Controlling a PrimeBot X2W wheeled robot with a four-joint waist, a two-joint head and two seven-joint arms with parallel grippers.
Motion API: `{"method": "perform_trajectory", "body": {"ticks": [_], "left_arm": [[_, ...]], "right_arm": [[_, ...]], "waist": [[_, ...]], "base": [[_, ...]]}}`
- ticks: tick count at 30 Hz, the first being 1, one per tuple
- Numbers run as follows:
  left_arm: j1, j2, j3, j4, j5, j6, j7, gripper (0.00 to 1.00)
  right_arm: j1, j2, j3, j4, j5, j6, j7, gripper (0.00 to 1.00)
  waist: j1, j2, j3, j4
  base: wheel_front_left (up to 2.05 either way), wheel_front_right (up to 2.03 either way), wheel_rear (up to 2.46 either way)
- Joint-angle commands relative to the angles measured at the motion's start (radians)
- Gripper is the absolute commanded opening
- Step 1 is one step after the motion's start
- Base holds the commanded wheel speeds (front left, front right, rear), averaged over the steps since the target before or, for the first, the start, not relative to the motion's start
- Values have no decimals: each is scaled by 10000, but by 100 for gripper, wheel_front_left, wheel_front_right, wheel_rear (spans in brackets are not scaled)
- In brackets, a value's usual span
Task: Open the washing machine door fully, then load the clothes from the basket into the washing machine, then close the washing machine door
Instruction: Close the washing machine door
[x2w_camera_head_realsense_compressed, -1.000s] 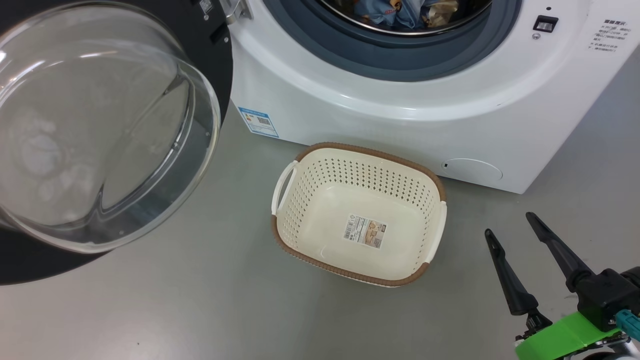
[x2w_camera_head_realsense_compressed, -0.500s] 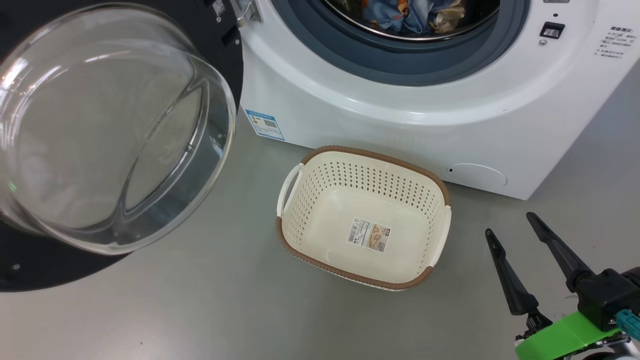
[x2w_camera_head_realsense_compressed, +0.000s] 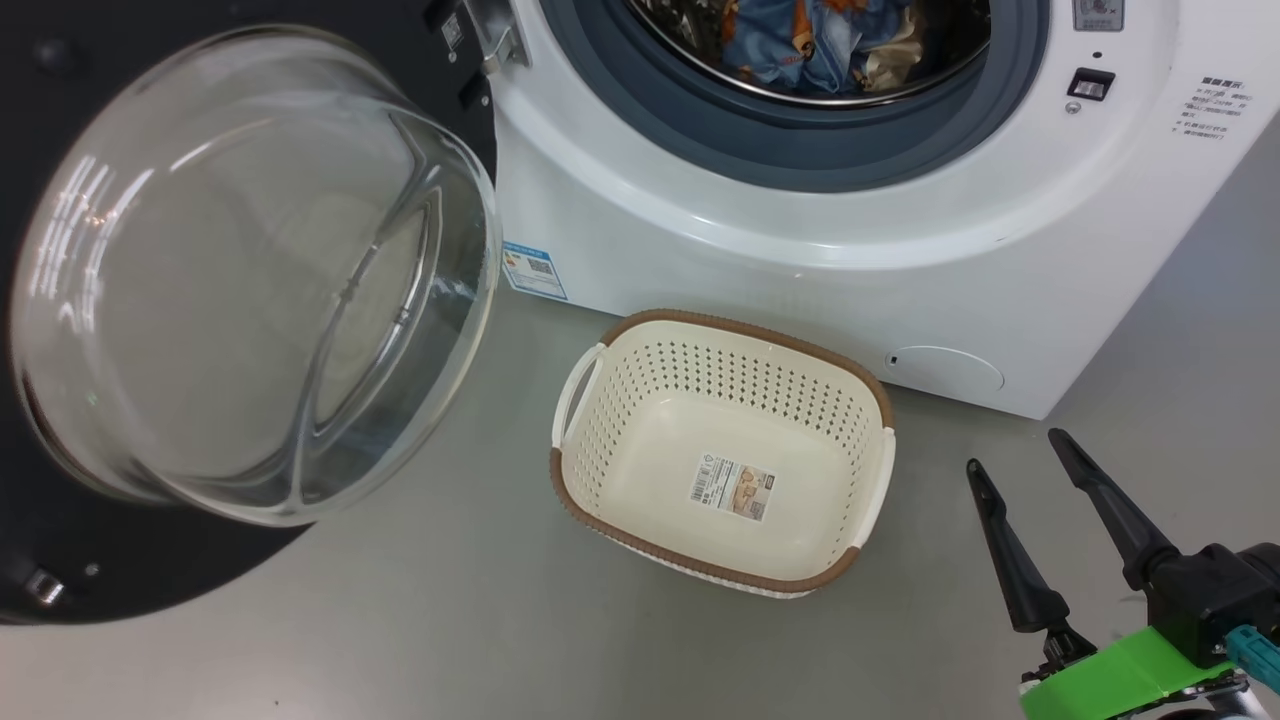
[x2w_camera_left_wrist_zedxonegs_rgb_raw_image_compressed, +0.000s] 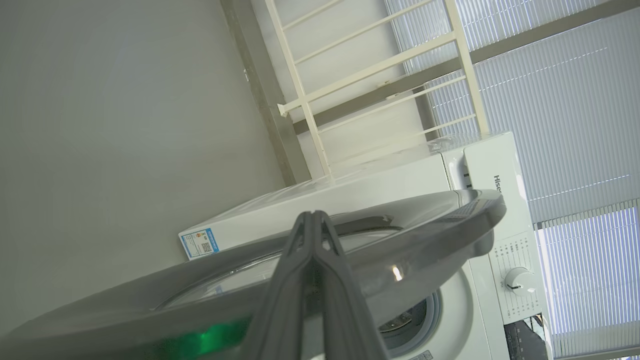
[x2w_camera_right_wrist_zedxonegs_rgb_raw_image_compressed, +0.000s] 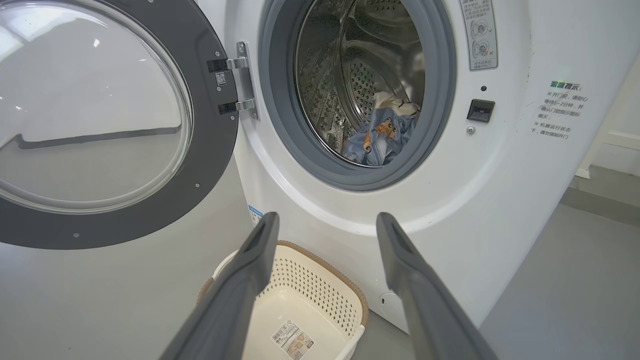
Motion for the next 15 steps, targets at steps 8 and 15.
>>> {"method": "perform_trajectory", "body": {"ticks": [8,15], "left_arm": [[882,348,343,-1582,-84,-87,517,0],[1878,213,426,-3016,-223,-65,901,0]], "right_arm": [[-205,231,257,-9,-23,16,-314,100],[-133,493,223,223,-46,16,-613,100]], "waist": [[0,-1,-327,-154],[0,-1,-626,-445]], "base": [[0,0,0],[0,0,0]]}}
